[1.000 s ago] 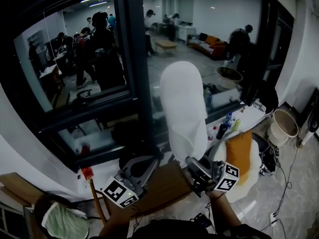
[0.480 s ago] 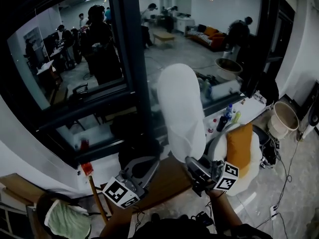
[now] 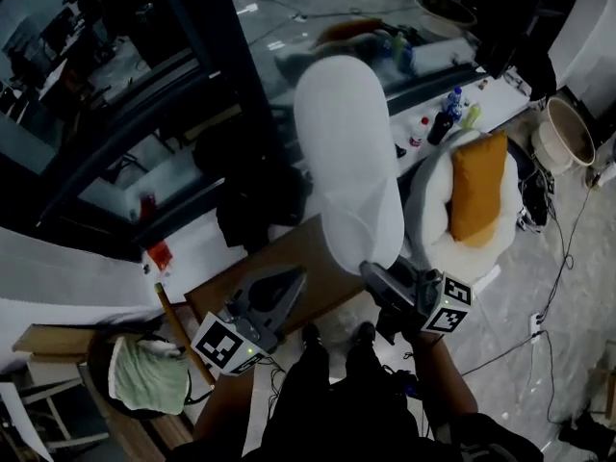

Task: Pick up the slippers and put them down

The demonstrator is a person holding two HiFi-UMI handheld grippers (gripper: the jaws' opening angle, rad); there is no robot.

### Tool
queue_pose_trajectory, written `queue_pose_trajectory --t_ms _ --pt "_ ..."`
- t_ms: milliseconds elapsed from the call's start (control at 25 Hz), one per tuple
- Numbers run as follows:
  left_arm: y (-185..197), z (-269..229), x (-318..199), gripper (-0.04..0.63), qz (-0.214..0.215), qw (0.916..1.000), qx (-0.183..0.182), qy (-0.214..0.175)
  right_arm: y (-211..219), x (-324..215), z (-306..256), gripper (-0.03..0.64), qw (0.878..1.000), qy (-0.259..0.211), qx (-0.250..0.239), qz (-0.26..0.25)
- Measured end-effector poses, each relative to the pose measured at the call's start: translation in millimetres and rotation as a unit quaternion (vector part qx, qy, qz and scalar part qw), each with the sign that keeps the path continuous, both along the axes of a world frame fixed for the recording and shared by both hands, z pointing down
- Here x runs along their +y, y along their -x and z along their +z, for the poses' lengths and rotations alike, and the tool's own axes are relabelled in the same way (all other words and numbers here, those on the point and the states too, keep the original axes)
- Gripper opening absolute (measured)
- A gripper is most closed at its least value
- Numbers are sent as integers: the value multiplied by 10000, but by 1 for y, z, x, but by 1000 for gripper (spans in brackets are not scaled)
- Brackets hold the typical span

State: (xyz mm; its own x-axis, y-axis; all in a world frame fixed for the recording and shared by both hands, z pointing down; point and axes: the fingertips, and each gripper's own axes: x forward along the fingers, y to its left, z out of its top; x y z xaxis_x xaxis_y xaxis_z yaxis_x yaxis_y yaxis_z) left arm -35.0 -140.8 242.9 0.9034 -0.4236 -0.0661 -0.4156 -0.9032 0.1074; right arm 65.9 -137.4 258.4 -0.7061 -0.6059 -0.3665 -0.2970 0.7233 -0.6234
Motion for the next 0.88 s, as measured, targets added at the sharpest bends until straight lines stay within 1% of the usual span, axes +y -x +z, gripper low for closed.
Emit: queue_pose_trajectory --t_ms 120,200,320,480,680,800,880 --pt "3 48 9 11 89 9978 -198 631 3 12 46 52 9979 639 -91 96" --pt "2 82 5 11 111 9958 -243 881 3 9 77 52 9956 921 -146 127" --pt "-9 131 -5 11 119 9934 -278 1106 -3 -1 121 53 9931 1147 -205 135" --pt "-18 178 -6 11 111 9903 -278 1355 -6 3 177 52 9874 1550 -280 124" --pt "-13 230 -2 11 -25 9836 -182 1793 5 17 247 54 9729 2258 -488 53" --pt "-17 250 7 11 -21 9786 -58 2057 8 33 282 54 9635 2628 -517 20" --pt "-22 258 14 11 13 9759 -55 2182 8 44 301 54 9554 2903 -549 14"
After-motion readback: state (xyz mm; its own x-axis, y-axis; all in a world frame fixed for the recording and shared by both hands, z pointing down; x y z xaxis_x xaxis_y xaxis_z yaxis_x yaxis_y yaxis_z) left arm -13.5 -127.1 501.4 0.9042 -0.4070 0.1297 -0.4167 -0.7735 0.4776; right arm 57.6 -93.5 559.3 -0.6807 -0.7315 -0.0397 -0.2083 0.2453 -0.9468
